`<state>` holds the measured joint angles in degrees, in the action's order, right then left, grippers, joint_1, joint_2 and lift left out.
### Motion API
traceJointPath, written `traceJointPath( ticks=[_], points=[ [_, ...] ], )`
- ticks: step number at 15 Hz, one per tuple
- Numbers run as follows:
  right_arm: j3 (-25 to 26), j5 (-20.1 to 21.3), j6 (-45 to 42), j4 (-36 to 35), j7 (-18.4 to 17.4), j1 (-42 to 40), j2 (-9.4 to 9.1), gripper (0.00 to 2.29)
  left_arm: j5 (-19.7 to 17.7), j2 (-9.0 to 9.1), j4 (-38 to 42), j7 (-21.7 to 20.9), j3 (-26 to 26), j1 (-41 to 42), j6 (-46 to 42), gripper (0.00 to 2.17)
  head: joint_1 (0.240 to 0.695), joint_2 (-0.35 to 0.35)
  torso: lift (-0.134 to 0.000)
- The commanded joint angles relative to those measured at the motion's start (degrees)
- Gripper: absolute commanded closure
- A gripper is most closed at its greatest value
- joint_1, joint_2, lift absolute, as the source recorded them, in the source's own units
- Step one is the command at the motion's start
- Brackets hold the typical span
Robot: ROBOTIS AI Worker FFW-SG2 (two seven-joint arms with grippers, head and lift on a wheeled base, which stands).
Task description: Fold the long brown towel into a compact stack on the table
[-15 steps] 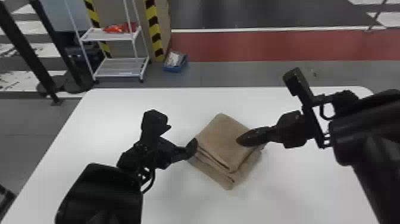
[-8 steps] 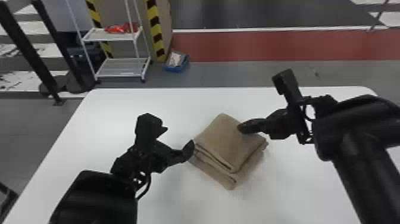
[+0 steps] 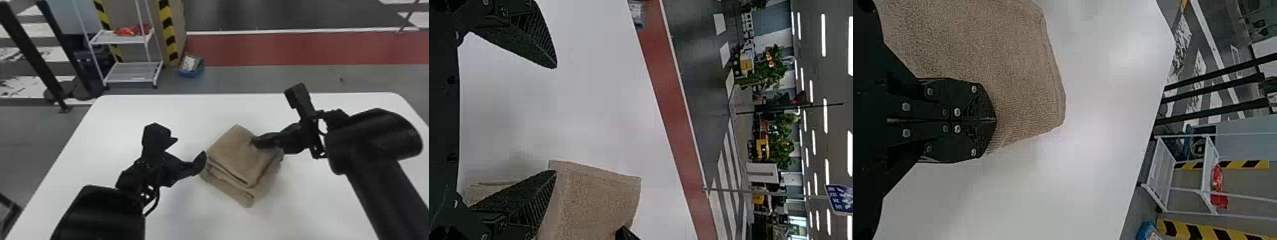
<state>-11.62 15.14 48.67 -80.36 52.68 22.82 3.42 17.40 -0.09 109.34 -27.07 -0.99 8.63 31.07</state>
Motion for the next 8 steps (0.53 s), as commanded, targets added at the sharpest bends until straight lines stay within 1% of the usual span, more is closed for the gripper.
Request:
traceJointPath(
  ticks=[1,3,6,7,8],
  points=[
    [0.0,-1.3,0.2,-1.5,0.8,-1.1,0.00,1.90,0.0,0.24,0.0,0.0,0.2,0.1,0.0,0.14,0.695,0.100,-0.124],
    [-0.2,-1.3,-0.2,-1.8,2.0,-1.2,0.00,1.90,-0.1,0.24,0.0,0.0,0.4,0.1,0.0,0.14,0.695,0.110,-0.124],
    [0.3,-2.0,-2.8,-1.8,5.5,-1.5,0.18,1.90,-0.3,0.24,0.1,0.0,1.5,0.0,0.0,0.14,0.695,0.126,-0.124],
    [1.3,-4.3,-2.3,-3.2,6.6,-2.3,0.44,1.90,-0.3,0.24,0.2,0.0,1.8,0.1,0.0,0.14,0.695,0.132,-0.124],
    [2.6,-6.4,0.7,-6.0,7.8,-3.4,1.23,1.90,-0.4,0.24,0.3,0.0,2.3,0.2,0.0,0.14,0.695,0.142,-0.124]
  ],
)
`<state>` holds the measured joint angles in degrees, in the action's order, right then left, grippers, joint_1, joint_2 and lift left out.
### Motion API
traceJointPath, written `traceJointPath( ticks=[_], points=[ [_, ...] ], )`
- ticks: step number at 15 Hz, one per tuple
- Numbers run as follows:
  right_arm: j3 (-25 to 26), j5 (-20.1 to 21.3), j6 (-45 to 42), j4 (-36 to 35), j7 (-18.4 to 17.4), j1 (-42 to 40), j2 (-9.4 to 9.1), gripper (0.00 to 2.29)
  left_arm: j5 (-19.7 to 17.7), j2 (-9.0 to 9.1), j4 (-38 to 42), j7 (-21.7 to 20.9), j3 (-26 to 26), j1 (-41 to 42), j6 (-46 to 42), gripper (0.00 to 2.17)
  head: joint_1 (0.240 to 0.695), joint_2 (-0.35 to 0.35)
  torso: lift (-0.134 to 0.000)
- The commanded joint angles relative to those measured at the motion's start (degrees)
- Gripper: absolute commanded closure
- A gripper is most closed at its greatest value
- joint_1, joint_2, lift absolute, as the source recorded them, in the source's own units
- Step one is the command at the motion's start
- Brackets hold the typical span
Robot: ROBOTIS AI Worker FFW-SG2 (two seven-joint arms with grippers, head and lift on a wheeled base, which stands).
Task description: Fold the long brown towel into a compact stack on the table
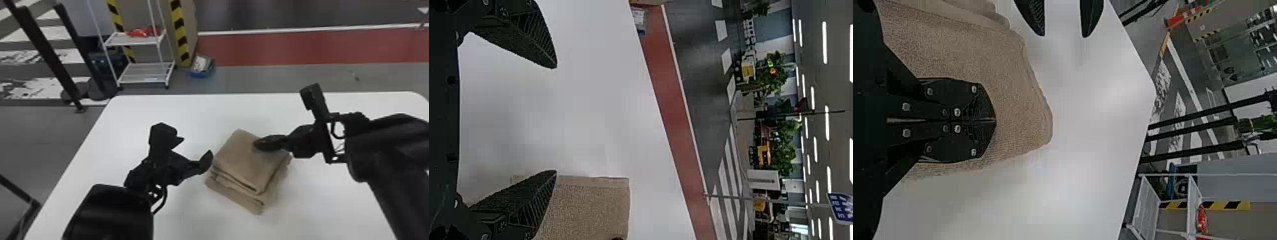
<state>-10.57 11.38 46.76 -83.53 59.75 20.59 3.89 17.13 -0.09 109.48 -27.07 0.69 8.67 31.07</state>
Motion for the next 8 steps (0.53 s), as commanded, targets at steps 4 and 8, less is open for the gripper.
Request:
traceJointPath(
  ticks=[4,8],
  points=[
    [7.1,-6.5,20.2,-14.6,4.3,-5.4,6.57,1.89,-1.1,0.24,0.1,-0.4,2.6,-0.2,0.0,0.14,0.695,0.138,-0.124],
    [7.5,-5.8,26.5,-15.3,4.8,-4.9,9.74,1.90,-1.4,0.24,0.0,-1.0,3.3,-0.4,-0.2,0.14,0.695,0.086,-0.124]
  ],
)
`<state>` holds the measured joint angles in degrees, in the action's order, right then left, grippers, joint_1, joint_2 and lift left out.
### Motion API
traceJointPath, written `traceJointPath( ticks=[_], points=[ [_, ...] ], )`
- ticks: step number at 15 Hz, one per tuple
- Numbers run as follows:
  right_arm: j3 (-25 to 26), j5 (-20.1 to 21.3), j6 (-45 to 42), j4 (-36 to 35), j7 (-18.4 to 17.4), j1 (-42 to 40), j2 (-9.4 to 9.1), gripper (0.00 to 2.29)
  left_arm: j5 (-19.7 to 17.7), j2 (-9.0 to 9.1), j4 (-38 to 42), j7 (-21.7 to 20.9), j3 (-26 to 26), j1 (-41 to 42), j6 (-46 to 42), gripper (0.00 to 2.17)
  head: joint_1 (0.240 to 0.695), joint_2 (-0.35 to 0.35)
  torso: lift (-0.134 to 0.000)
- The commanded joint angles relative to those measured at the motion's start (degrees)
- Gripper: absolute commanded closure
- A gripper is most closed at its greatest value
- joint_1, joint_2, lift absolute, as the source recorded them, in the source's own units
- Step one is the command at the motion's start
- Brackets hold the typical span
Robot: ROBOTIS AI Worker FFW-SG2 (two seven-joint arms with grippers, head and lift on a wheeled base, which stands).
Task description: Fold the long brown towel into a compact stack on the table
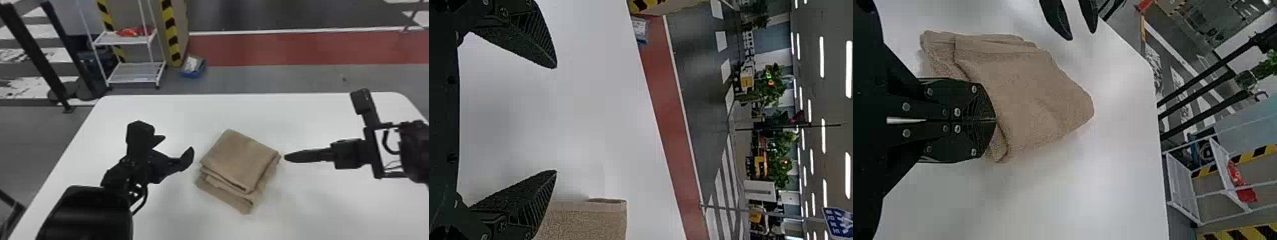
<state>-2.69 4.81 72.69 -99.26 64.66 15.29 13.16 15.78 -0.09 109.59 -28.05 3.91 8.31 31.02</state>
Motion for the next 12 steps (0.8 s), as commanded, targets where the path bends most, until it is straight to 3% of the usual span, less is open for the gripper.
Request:
traceJointPath(
  ticks=[1,7,12],
  points=[
    [-1.0,0.7,0.4,1.5,-0.4,0.9,0.12,1.90,0.0,0.24,-0.1,0.0,0.0,0.0,-0.1,0.14,0.695,0.075,-0.124],
    [-10.6,7.1,0.1,13.5,-3.1,9.2,-5.25,1.89,-0.2,0.24,1.2,-0.1,0.6,0.9,-0.1,0.14,0.695,0.096,-0.124],
    [-12.0,8.3,-8.6,18.2,-10.3,12.0,-8.94,1.89,-0.5,0.24,1.4,-0.2,1.2,1.2,-0.1,0.14,0.695,0.143,-0.124]
  ],
)
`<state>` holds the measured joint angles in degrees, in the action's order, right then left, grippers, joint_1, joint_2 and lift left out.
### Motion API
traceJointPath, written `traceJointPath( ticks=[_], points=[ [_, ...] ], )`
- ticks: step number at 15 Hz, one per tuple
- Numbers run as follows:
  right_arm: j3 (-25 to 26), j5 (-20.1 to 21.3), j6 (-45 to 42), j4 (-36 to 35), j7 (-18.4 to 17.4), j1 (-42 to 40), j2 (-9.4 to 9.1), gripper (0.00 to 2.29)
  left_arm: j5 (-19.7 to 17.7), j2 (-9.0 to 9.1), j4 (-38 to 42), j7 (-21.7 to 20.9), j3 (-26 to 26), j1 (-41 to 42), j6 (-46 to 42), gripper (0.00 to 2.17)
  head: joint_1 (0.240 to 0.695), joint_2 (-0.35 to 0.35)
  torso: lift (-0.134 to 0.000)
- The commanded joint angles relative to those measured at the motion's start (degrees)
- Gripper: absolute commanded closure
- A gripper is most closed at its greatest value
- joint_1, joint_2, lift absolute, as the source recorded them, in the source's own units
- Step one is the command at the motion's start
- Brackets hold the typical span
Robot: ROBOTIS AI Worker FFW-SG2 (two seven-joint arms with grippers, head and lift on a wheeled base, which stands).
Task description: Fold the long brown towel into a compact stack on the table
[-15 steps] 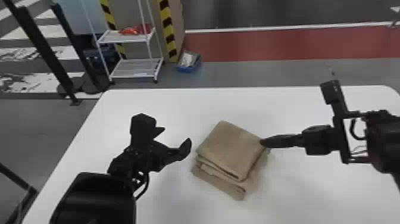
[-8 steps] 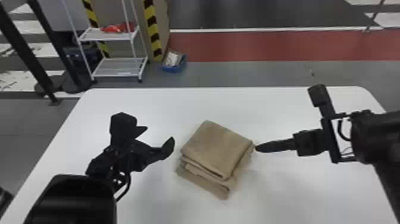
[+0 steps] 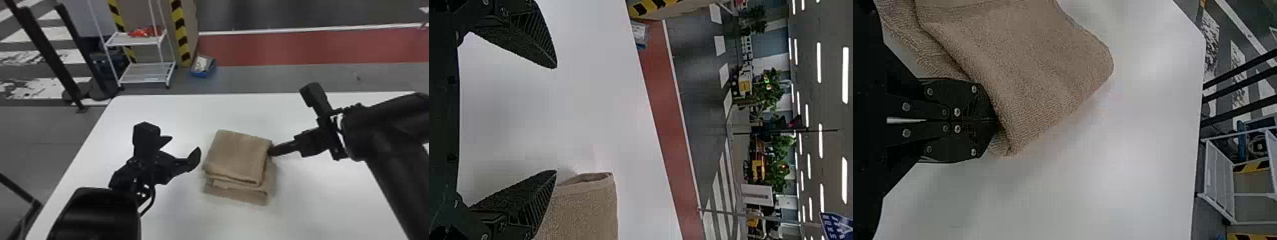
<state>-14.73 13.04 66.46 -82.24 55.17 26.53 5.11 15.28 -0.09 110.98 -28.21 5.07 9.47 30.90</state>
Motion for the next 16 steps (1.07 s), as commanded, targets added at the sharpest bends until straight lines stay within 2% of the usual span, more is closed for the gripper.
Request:
traceJointPath(
  ticks=[1,6,7,9,10,11,12,13,14,15,16],
  points=[
    [0.1,0.1,-3.6,2.2,-1.8,1.5,-1.42,1.89,0.0,0.24,-0.1,0.0,0.1,0.0,-0.2,0.14,0.695,0.147,-0.124],
    [-0.8,0.3,-13.4,9.3,-4.3,4.1,-3.97,1.89,-0.2,0.24,-0.1,0.0,0.5,-0.1,-0.7,0.14,0.695,0.162,-0.124],
    [-0.7,0.2,-13.4,9.1,-4.3,3.5,-3.97,1.89,-0.2,0.24,-0.1,0.0,0.6,0.0,-0.7,0.14,0.695,0.166,-0.124],
    [1.2,0.2,-13.1,0.8,-4.5,-1.9,-3.36,1.88,-1.3,0.24,0.2,0.0,2.1,0.8,-1.2,0.14,0.695,0.184,-0.124],
    [3.7,0.1,-12.7,-4.7,-5.1,-5.3,-2.83,1.73,-2.7,0.24,0.1,0.0,3.1,0.9,-1.8,0.14,0.695,0.188,-0.124],
    [5.7,-0.6,-12.7,-11.7,-6.4,-9.7,-2.65,0.91,-4.2,0.24,0.1,0.0,4.2,0.9,-2.3,0.14,0.695,0.190,-0.124],
    [7.6,-2.6,-12.5,-18.1,-10.9,-14.3,-2.21,0.22,-5.9,0.24,0.1,0.0,5.5,1.0,-2.8,0.14,0.695,0.190,-0.124],
    [8.6,-3.4,-12.9,-22.4,-14.4,-17.8,-1.77,0.03,-7.0,0.24,0.2,0.0,6.7,1.2,-3.0,0.14,0.695,0.187,-0.124],
    [10.9,-5.1,-13.2,-27.4,-20.2,-22.1,-1.60,0.01,-8.5,0.24,0.6,0.0,8.1,2.0,-3.2,0.14,0.695,0.182,-0.124],
    [13.1,-8.3,-15.0,-31.0,-28.4,-26.7,-1.60,0.02,-11.2,0.24,1.3,0.0,10.2,2.8,-3.2,0.12,0.695,0.165,-0.124],
    [14.3,-10.8,-18.5,-33.3,-34.5,-30.8,-1.60,0.03,-14.6,0.24,1.7,0.0,12.5,3.7,-3.0,0.12,0.695,0.154,-0.124]
  ],
)
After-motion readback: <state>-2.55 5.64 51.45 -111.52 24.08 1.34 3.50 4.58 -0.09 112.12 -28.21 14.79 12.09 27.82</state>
